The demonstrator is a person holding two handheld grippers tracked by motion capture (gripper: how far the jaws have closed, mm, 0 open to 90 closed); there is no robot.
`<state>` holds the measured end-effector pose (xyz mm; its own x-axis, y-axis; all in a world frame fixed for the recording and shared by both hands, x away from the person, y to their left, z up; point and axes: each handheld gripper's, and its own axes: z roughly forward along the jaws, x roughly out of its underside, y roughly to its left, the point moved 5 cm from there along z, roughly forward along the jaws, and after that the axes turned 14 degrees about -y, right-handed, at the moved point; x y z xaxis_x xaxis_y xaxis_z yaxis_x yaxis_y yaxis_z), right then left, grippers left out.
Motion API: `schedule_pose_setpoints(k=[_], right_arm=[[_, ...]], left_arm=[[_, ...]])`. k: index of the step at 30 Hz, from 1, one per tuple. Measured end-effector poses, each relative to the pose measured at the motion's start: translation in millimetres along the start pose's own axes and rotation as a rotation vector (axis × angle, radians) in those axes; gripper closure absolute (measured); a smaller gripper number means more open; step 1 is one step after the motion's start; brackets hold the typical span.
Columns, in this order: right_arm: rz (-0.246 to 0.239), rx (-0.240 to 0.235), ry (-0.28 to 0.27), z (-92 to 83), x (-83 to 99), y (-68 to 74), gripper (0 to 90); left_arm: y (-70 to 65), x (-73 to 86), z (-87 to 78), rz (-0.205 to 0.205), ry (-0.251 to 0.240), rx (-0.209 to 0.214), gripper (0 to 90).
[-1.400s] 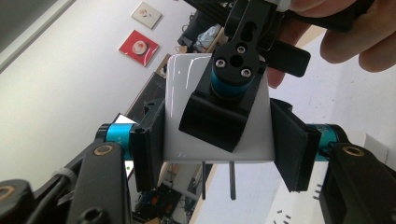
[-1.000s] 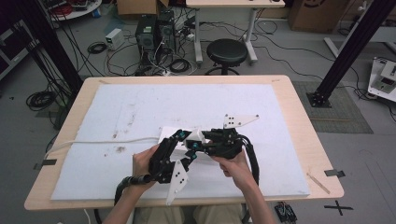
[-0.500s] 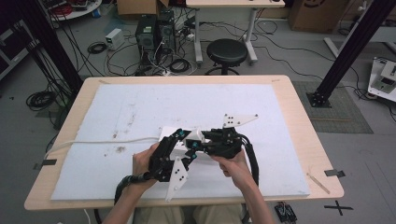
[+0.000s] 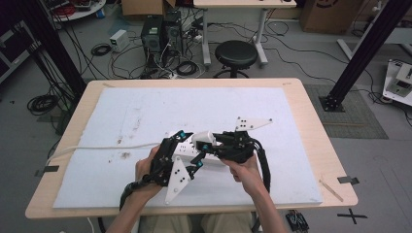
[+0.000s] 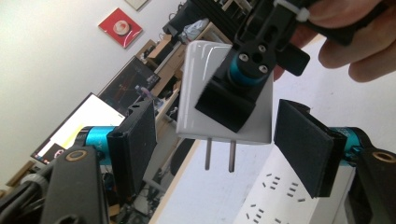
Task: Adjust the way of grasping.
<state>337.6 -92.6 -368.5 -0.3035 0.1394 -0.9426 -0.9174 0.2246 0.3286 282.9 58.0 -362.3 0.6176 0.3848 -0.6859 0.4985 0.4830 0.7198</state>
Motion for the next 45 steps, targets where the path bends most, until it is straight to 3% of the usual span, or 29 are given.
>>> schedule_pose_setpoints(k=[3,12,16,20,22,26,27,28,35,40,45], right_arm=[[-0.008,0.005,-0.008,-0.6,-0.5,-0.7,62.9],[-0.042,0.046,-0.032,-10.9,-4.9,-3.6,62.8],[-0.077,0.075,-0.038,-16.9,-6.9,-4.6,62.9],[-0.096,0.104,-0.06,-24.6,-8.8,-6.2,62.8],[-0.094,0.112,-0.065,-26.5,-8.9,-6.6,62.9],[-0.113,0.14,-0.066,-34.2,-8.8,-8.7,62.8],[-0.113,0.14,-0.066,-34.2,-8.8,-8.7,62.8],[-0.117,0.144,-0.072,-35.0,-8.9,-9.2,62.8],[-0.169,0.169,-0.082,-46.1,-9.6,-12.4,62.8],[-0.168,0.184,-0.08,-50.5,-9.2,-16.1,62.8],[-0.163,0.192,-0.084,-54.3,-8.2,-18.0,62.8]], left_arm=[[1.7,-1.8,-2.7,-0.019,-0.007,-0.002,29.4],[19.5,4.8,-19.6,-0.24,-0.011,0.007,28.9],[28.8,11.3,-28.1,-0.31,-0.004,-0.012,27.3],[38.6,18.8,-36.5,-0.441,-0.015,-0.032,25.3],[41.5,21.0,-39.3,-0.461,-0.016,-0.036,25.0],[54.0,34.7,-52.7,-0.546,0.018,-0.083,24.1],[54.0,34.7,-52.7,-0.546,0.018,-0.083,23.7],[60.8,43.4,-59.1,-0.605,0.026,-0.103,23.7],[75.0,71.7,-83.8,-0.708,0.066,-0.18,22.8],[79.2,82.4,-99.9,-0.722,0.084,-0.219,22.9],[81.4,87.4,-108.1,-0.739,0.084,-0.231,22.9]])
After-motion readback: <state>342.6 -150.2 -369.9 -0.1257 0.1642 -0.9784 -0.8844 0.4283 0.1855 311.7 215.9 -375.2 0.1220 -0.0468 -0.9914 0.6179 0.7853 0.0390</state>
